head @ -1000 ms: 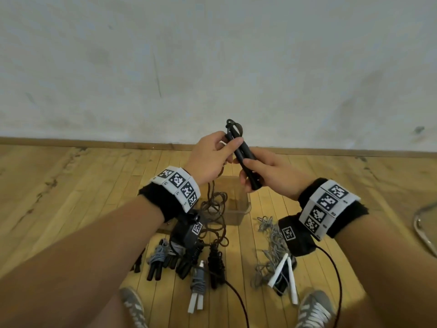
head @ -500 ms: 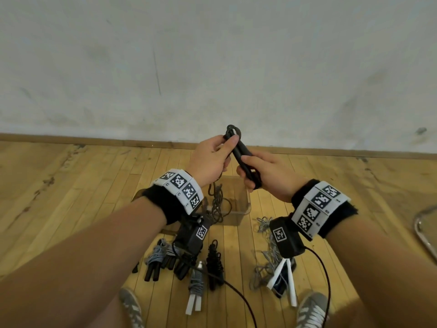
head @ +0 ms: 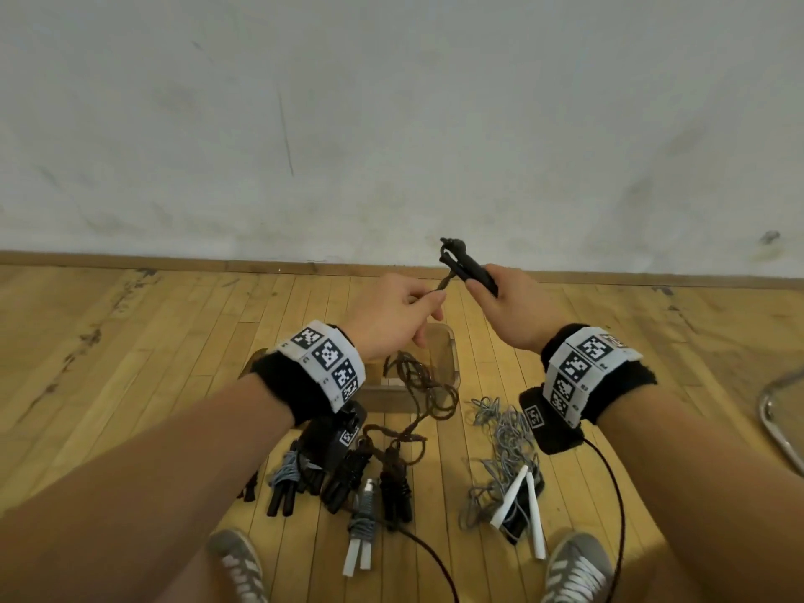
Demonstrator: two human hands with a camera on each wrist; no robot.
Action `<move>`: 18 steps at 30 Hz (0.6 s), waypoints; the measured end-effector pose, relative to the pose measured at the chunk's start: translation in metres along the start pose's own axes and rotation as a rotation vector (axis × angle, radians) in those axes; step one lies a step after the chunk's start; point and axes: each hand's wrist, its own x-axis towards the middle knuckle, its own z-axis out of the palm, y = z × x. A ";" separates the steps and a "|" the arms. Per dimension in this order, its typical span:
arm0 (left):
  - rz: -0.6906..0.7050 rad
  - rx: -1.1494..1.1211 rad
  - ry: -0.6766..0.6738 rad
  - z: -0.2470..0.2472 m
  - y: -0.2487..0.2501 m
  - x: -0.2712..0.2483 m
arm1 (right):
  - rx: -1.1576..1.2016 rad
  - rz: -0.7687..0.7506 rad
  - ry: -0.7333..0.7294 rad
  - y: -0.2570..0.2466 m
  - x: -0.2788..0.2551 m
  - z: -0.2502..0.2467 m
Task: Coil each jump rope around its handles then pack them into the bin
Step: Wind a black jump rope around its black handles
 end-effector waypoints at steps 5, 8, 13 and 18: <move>0.129 0.307 0.012 -0.009 0.001 0.000 | -0.344 -0.017 -0.143 0.004 0.000 0.001; 0.195 0.353 0.080 -0.014 -0.001 0.004 | -0.395 -0.099 -0.279 0.000 -0.002 0.003; 0.112 0.101 0.135 -0.029 -0.012 0.017 | -0.299 -0.310 -0.344 -0.010 -0.010 0.004; 0.012 -0.322 0.157 -0.034 -0.018 0.025 | -0.001 -0.379 -0.211 -0.008 -0.011 0.002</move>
